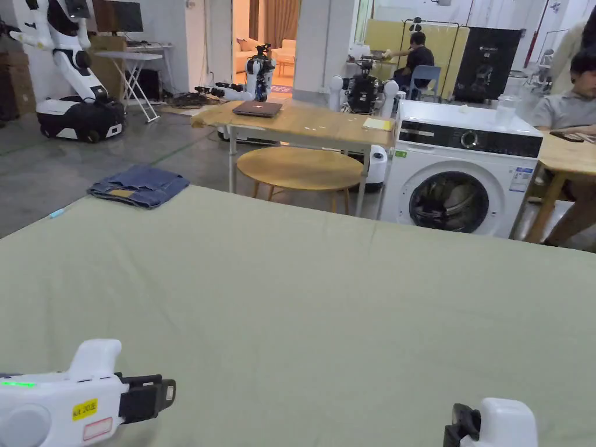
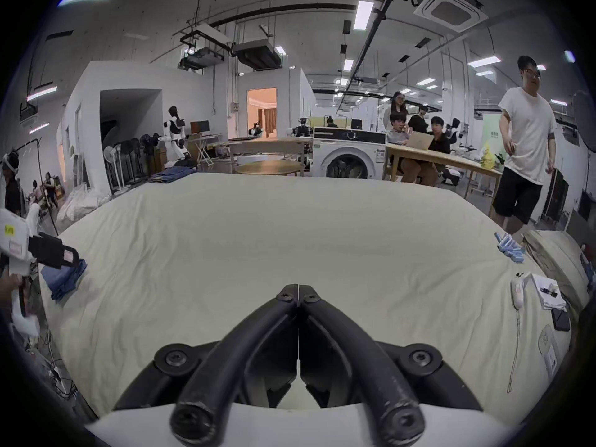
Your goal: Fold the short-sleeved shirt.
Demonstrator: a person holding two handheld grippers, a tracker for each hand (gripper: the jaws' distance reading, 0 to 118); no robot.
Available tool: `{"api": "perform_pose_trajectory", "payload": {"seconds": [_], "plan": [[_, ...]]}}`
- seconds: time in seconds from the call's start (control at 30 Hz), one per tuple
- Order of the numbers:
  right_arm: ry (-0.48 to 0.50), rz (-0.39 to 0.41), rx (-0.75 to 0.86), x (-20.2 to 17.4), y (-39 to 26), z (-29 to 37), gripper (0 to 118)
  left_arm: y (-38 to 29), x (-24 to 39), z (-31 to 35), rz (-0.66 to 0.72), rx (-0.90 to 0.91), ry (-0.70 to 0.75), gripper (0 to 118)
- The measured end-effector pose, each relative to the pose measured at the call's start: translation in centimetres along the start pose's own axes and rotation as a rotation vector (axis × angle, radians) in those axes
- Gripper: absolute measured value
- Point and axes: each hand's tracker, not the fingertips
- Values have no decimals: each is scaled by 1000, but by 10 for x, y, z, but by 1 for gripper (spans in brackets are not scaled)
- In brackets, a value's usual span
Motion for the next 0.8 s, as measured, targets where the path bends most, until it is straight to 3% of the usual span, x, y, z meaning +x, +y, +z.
{"api": "perform_pose_trajectory", "payload": {"seconds": [0.27,0.37,0.53,0.8], "plan": [[-38,-29,69,12,17,5,0,2,110,-22,-231,272,75,51],[-48,-39,109,16,21,8,0,1,135,-26,-246,324,74,36],[-65,-50,157,19,23,13,0,-4,160,-29,-261,396,102,2],[-74,-52,217,21,25,15,0,-7,177,-17,-248,515,104,0]]}}
